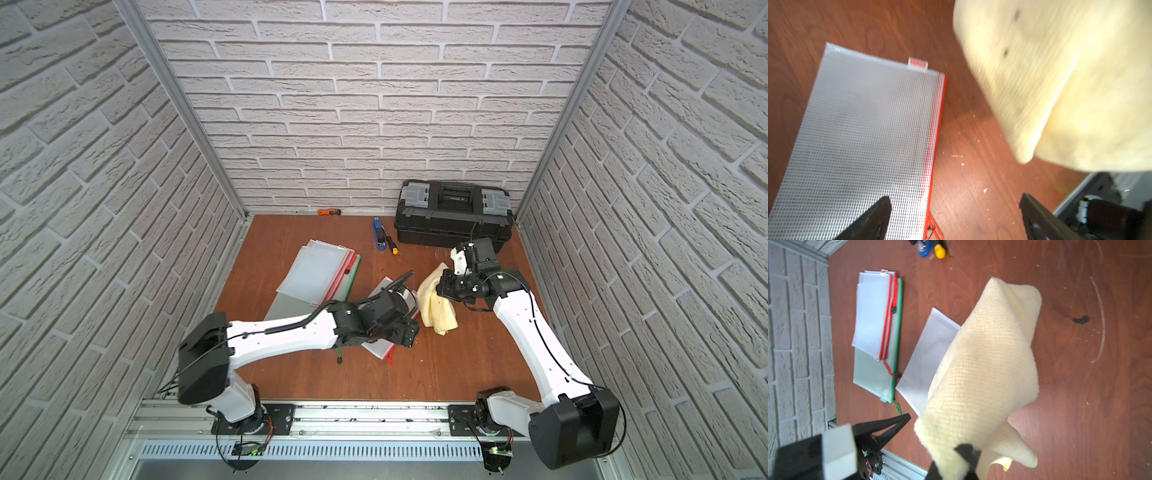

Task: Wipe the document bag
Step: Adjust the document bag at the center of the board, then wipe the dirt from the document bag.

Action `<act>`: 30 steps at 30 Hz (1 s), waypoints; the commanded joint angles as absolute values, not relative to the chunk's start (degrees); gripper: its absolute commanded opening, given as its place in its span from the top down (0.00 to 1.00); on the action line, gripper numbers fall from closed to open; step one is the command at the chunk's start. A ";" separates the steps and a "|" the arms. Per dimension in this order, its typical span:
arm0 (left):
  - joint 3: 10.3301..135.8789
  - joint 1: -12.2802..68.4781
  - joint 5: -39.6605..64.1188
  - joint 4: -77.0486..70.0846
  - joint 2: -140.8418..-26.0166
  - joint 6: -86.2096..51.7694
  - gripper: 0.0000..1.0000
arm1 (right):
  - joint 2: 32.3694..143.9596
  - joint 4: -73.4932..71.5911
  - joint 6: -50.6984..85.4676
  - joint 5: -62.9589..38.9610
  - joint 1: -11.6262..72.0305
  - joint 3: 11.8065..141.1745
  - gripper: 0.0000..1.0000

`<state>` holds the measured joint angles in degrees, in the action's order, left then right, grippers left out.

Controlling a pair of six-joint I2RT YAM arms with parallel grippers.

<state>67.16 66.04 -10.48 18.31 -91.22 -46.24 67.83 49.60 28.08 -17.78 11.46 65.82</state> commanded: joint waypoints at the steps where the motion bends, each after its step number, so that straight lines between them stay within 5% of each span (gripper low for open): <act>1: 63.65 63.47 -12.52 13.32 -87.49 -46.05 0.06 | 68.38 46.01 30.49 -18.20 16.22 67.86 0.98; 2: 62.97 61.88 -12.74 15.27 -86.62 -46.05 0.14 | 69.80 44.73 30.89 -19.64 17.92 68.15 0.98; 6: 55.49 54.31 -9.68 16.68 -84.19 -47.67 0.77 | 79.45 40.60 31.17 -26.37 24.54 70.51 0.98; 9: 48.48 49.54 -5.97 11.92 -82.02 -49.74 0.98 | 84.96 37.81 32.40 -25.09 26.34 70.84 0.98; 17: 42.97 45.55 -4.19 8.54 -83.16 -51.14 1.00 | 98.93 37.20 29.95 -29.54 26.78 75.17 0.98; 30: 45.73 45.64 -2.44 8.96 -92.94 -51.06 1.00 | 104.90 32.37 31.09 -29.60 22.81 65.73 0.98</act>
